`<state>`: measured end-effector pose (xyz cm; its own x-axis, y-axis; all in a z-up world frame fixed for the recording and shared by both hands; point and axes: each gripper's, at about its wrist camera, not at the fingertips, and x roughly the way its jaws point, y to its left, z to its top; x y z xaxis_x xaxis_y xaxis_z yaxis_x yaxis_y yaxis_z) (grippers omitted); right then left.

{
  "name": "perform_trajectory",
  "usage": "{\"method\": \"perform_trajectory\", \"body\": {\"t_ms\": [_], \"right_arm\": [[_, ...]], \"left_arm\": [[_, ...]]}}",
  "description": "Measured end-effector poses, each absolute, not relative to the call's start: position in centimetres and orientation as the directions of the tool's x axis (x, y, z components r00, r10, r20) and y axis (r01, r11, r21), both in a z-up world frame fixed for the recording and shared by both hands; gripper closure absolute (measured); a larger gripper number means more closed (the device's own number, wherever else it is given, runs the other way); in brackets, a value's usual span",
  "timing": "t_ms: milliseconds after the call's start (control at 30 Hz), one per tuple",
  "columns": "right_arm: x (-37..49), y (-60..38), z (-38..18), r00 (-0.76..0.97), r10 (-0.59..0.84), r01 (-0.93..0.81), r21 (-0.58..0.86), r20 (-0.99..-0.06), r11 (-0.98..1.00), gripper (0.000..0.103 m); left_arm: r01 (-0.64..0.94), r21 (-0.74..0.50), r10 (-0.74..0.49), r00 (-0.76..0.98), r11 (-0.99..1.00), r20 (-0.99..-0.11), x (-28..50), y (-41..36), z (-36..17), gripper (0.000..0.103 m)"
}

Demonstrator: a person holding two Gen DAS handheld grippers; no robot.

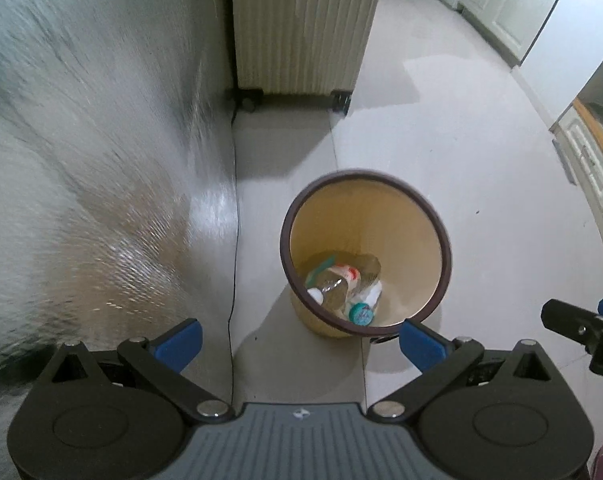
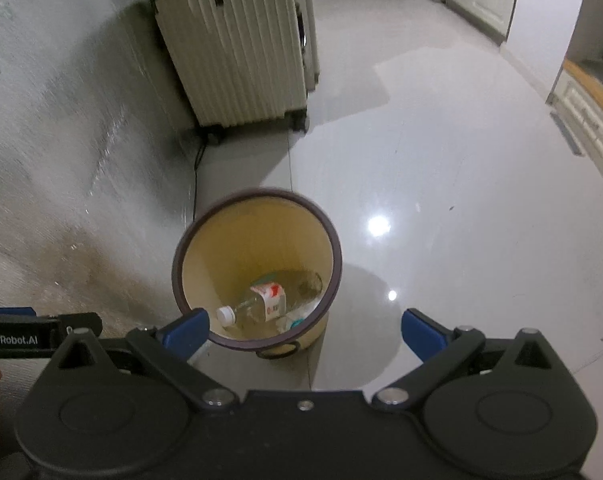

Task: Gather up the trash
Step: 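Raise both open tools from the wastebasket back toward the table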

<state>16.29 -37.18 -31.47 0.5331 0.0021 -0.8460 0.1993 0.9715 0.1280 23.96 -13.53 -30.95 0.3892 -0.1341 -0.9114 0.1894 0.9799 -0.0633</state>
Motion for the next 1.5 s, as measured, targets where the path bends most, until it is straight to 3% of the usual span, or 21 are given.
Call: {"method": "perform_trajectory", "body": {"t_ms": [500, 1100, 1300, 1500], "right_arm": [[8.7, -36.7, -21.3, 0.695, -0.079, 0.196, 0.083, -0.715, 0.977, 0.000], [-0.1, -34.4, -9.4, 0.853, -0.153, 0.214, 0.067, -0.500, 0.975, 0.000], [-1.7, -31.5, -5.5, 0.896, -0.145, 0.181, 0.046, -0.419, 0.982, 0.000], [-1.0, -27.2, -2.2, 0.934, -0.082, 0.100, 0.035, -0.348, 0.994, 0.000]], "left_arm": [[0.259, -0.077, -0.218, 0.572, 0.963, -0.791, 16.8, -13.6, -21.0, 0.000], [0.332, -0.087, -0.320, 0.759, 0.939, -0.567, 7.1, -10.8, -8.3, 0.000], [0.317, -0.110, -0.328, 0.800, 0.942, -0.502, 4.8, -7.8, -4.0, 0.000], [0.241, -0.098, -0.258, 0.850, 0.966, -0.459, 3.9, -3.0, -0.7, 0.000]]}}
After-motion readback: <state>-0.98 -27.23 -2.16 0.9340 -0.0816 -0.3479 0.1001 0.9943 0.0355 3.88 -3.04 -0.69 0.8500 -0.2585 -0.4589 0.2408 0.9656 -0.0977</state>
